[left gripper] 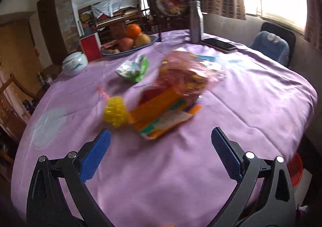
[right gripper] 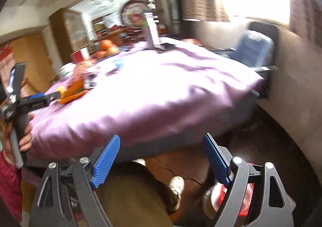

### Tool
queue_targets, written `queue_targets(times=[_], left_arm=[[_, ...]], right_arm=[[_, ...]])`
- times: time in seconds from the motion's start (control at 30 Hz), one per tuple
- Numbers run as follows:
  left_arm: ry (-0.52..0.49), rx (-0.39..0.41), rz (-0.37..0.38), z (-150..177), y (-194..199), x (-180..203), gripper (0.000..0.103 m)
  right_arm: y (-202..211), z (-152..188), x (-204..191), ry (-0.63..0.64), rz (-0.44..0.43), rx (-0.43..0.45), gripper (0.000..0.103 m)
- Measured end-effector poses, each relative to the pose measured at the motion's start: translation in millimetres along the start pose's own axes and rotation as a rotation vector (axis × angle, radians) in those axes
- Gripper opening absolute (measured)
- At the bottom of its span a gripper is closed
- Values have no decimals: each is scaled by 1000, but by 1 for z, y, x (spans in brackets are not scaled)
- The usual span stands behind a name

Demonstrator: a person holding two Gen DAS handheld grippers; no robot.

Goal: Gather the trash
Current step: 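Return both tools to the table and grasp the clear plastic bag with the right tool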

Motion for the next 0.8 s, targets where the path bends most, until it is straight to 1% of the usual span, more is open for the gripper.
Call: queue_targets(times=[0.07, 0.17, 0.3, 0.33, 0.43, 0.5, 0.6, 0.7, 0.8], left_arm=[[75, -47, 2, -3, -14, -38, 96], [159, -105, -1, -4, -33, -79, 96], [206, -154, -39, 4, -50, -108, 96], [220, -171, -29, 5, -54, -111, 96], [260, -188, 43, 5, -60, -109, 96], [282, -215, 97, 8, -64, -107, 96], [327, -265, 215, 14, -71, -101, 96], [352, -247, 243, 12, -70, -104, 96], [321, -258, 217, 13, -71, -100, 96]], right_arm=[[-10, -14, -28, 53, -48, -1, 84], [-24, -37, -69, 118, -116, -1, 86], [-46, -62, -124, 199, -175, -13, 86], [-52, -68, -136, 218, -183, -15, 86], [-73, -89, -167, 282, -186, -19, 87], [-87, -103, -184, 308, -190, -19, 87], [-112, -123, -204, 310, -193, -33, 88], [-139, -140, -217, 292, -191, -52, 88], [-162, -151, -229, 304, -164, -55, 88]])
Point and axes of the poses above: each gripper's, at about its wrist camera, not at the fingertips, and y roughly against the way its jaws point, x to its right, z to its underside, the point moved 10 cm from there along -y, roughly the way its jaws point, and after that the axes turned 4 degrees about -x, right-handed, at the moved point
